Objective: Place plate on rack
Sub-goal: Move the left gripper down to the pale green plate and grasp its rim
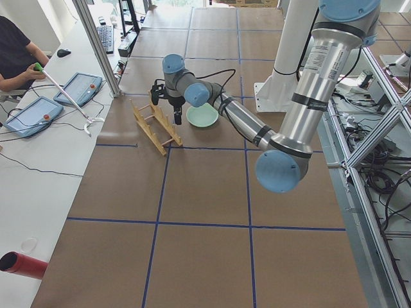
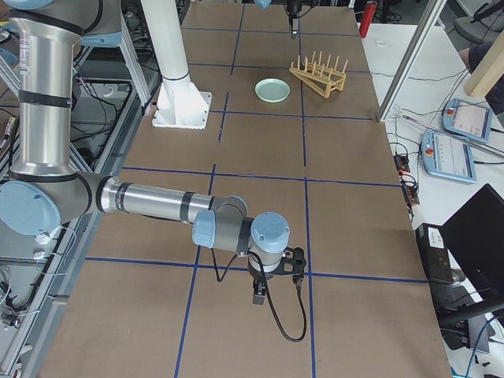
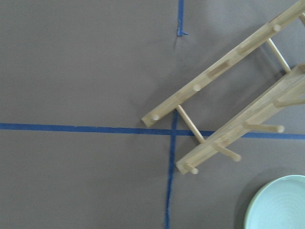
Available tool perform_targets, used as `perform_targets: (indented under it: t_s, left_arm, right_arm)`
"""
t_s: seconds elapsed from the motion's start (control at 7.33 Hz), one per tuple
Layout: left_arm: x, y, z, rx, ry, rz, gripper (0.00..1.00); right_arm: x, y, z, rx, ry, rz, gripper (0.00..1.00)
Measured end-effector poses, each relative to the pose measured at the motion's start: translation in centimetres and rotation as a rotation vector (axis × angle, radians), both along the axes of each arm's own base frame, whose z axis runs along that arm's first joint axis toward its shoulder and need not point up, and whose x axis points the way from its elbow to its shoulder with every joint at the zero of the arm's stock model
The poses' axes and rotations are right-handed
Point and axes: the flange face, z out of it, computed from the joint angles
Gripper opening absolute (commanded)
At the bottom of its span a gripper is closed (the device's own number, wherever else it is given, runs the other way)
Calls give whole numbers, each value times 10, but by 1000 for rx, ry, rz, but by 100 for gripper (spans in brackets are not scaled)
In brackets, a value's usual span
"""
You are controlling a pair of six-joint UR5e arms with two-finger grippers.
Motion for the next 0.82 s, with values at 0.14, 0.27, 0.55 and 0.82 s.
perform_targets:
  t_s: [0.14, 0.27, 0.55, 0.82]
  left_arm:
    - [67, 8, -23, -41, -21, -14, 100]
    - [126, 16, -41, -68, -40, -16, 100]
    - [219, 18, -75, -115, -81, -10, 99]
    - [287, 35, -88, -117, -159, -38, 87]
  right_arm:
    - [0, 0, 0, 0, 0, 0, 100]
    - [0, 0, 0, 1, 0, 0, 100]
    - [0, 0, -1, 1, 0, 0, 100]
    - [0, 0, -1, 1, 0, 0, 100]
